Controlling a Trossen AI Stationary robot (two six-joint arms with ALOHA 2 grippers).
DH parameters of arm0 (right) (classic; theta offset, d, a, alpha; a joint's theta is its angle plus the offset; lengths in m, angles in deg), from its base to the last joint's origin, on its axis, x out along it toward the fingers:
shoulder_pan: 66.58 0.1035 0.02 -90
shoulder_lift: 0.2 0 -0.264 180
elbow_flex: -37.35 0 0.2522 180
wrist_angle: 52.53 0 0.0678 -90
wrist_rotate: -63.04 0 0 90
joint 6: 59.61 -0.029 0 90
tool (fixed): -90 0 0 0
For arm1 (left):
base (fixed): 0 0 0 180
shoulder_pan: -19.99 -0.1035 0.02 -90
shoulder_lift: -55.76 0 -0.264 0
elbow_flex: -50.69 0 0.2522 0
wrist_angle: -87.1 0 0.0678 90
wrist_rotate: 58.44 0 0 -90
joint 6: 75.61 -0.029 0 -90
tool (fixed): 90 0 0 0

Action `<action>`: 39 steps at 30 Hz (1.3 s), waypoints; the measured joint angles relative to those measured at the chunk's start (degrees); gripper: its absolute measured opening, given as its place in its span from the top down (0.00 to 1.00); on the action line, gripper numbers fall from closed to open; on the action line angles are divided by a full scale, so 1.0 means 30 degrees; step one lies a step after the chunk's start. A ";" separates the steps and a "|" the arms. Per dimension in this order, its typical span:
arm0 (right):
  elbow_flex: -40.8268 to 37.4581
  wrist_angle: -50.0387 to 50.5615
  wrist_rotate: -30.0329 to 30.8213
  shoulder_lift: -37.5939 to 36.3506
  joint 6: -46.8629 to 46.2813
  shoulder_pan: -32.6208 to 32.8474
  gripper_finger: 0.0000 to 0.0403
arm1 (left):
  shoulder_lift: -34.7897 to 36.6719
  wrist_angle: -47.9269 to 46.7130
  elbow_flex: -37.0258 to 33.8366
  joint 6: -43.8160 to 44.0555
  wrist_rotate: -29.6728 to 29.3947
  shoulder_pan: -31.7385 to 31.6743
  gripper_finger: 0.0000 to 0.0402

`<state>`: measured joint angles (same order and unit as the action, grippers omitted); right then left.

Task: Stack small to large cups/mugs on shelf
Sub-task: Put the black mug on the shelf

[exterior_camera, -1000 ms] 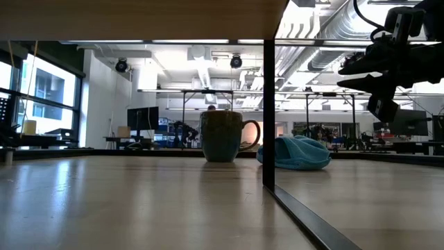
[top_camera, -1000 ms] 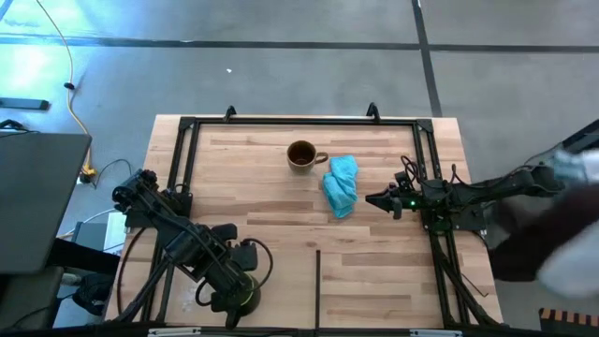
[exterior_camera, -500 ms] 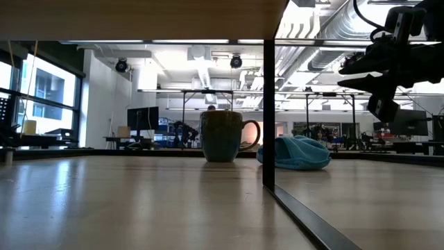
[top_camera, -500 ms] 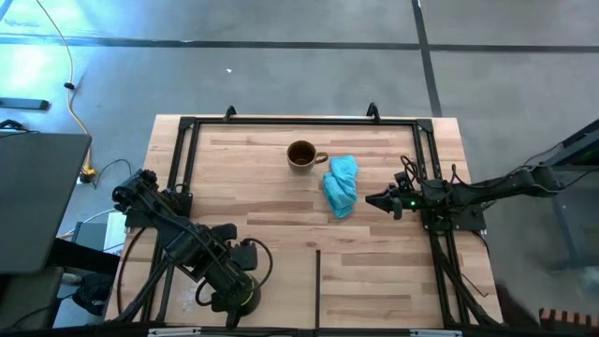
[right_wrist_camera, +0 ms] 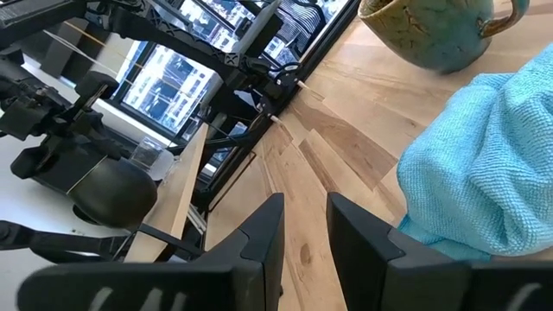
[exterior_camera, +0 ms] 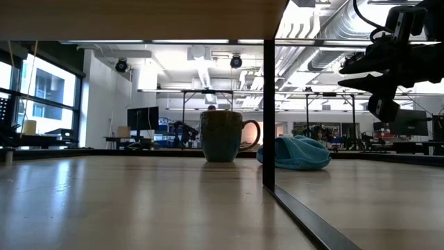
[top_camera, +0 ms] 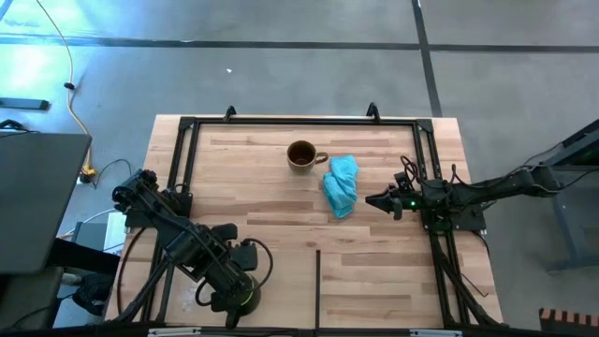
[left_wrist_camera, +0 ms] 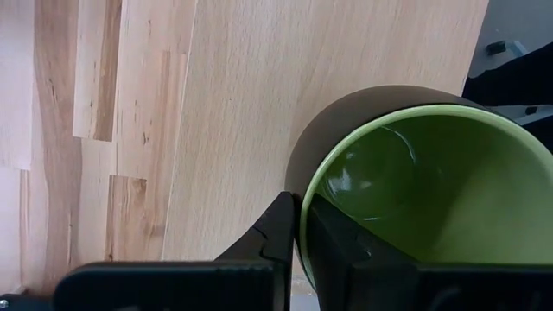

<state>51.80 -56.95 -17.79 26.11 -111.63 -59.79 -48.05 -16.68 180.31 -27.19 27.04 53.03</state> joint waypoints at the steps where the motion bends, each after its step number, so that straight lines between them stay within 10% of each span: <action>1: 0.0000 -0.0004 0.0000 -0.0006 0.0050 0.0000 0.80 | 0.0000 0.0000 0.0000 0.0000 0.0000 0.0000 0.96; 17: 0.0000 0.0002 0.0010 -0.0002 0.0362 0.0000 0.80 | 0.0066 0.0046 0.0000 0.0092 0.0000 -0.0007 0.79; 39: 0.0000 0.0003 0.0022 -0.0007 0.0362 0.0000 0.80 | 0.0022 0.0007 0.0000 0.1439 0.0000 -0.0015 0.80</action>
<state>51.80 -56.94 -17.73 26.09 -110.55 -59.79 -47.98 -16.65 180.31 -22.87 27.04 52.98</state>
